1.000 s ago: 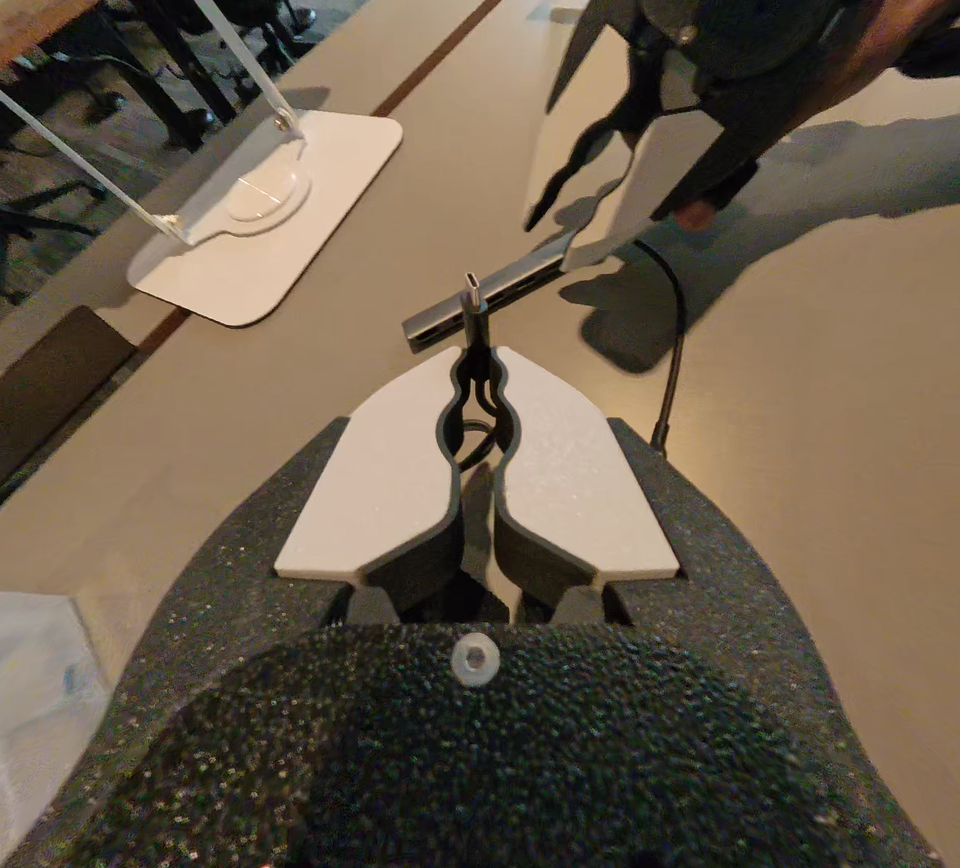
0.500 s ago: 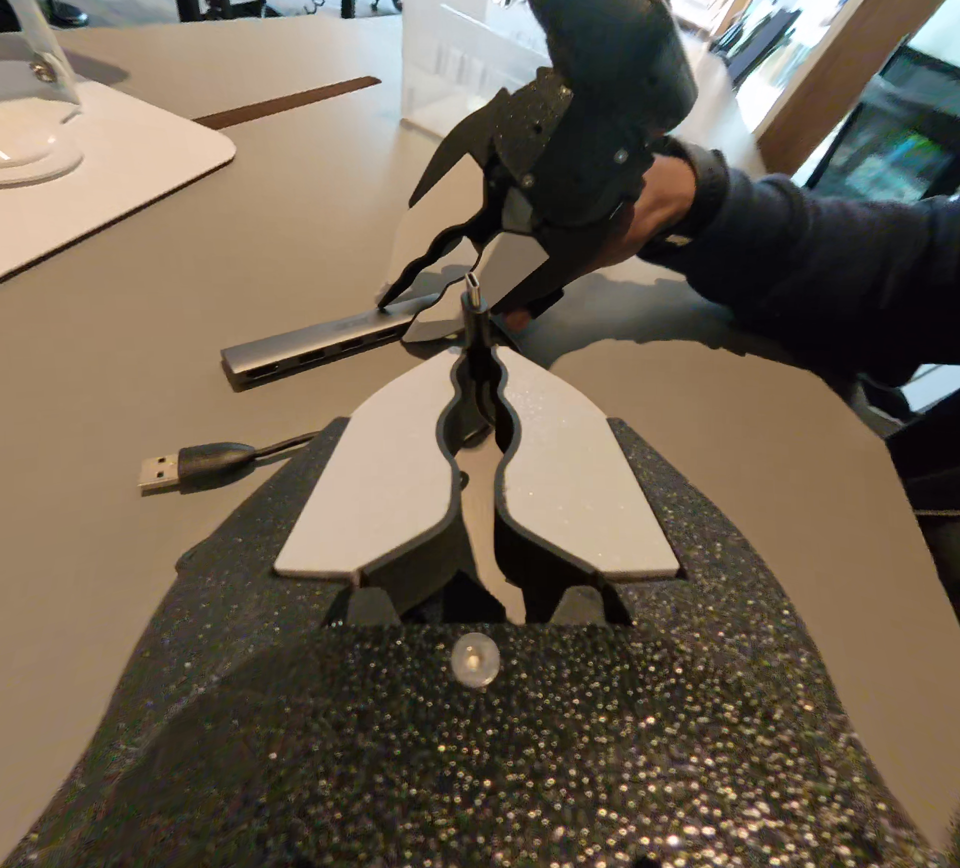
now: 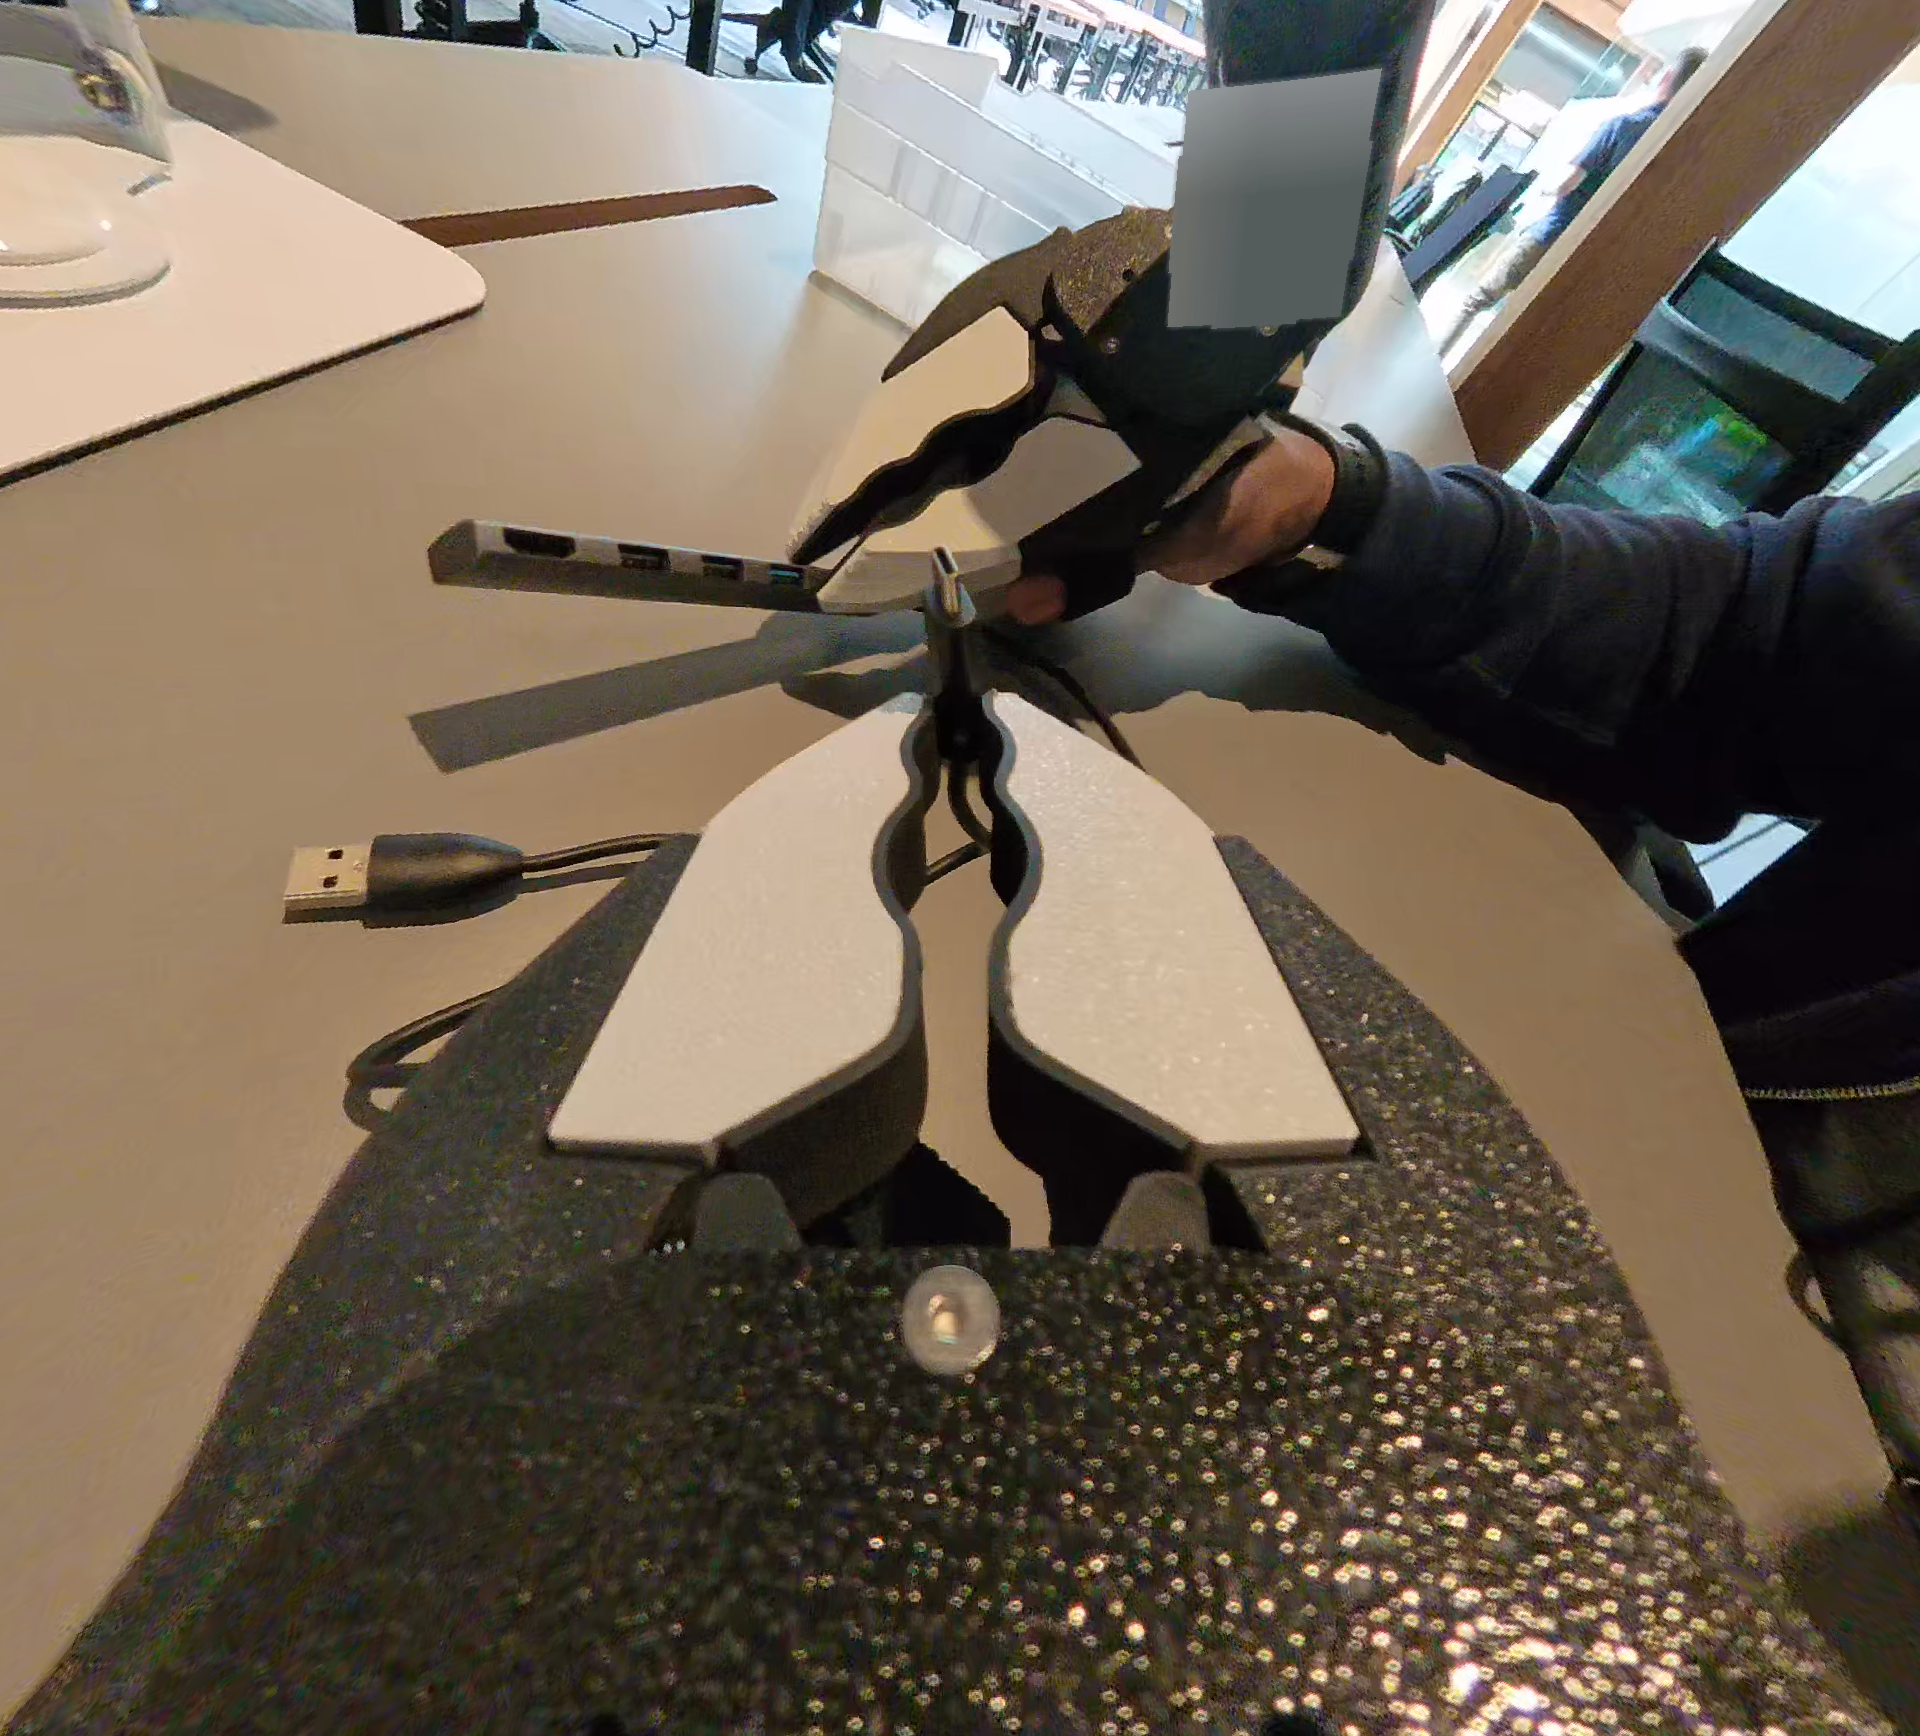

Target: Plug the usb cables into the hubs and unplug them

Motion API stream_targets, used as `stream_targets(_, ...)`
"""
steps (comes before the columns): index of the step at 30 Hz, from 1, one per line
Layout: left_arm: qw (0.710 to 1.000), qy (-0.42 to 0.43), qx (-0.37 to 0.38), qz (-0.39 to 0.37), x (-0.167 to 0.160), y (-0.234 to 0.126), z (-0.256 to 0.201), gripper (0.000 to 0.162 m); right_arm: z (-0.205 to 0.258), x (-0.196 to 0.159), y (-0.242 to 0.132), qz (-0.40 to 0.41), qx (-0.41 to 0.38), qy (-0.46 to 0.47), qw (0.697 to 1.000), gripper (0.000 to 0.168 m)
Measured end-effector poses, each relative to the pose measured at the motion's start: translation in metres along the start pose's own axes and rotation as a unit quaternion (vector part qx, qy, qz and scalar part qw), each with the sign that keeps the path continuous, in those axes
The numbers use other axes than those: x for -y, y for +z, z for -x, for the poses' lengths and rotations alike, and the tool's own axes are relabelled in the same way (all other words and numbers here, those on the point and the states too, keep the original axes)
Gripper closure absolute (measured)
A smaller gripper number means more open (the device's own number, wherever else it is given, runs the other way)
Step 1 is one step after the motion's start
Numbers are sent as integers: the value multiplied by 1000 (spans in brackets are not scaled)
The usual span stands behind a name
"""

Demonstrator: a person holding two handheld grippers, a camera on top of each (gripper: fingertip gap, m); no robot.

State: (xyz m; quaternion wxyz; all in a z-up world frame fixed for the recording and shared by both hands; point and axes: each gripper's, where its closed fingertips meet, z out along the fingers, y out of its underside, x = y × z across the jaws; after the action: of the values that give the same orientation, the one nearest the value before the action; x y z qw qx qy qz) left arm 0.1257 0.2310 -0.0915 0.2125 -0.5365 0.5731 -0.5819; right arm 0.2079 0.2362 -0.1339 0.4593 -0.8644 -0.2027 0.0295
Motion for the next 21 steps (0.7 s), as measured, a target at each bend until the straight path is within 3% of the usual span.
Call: stream_targets(21,999,-30,4,-25,7,-6,6,156,1,8,-2,-36,9,13,999,159)
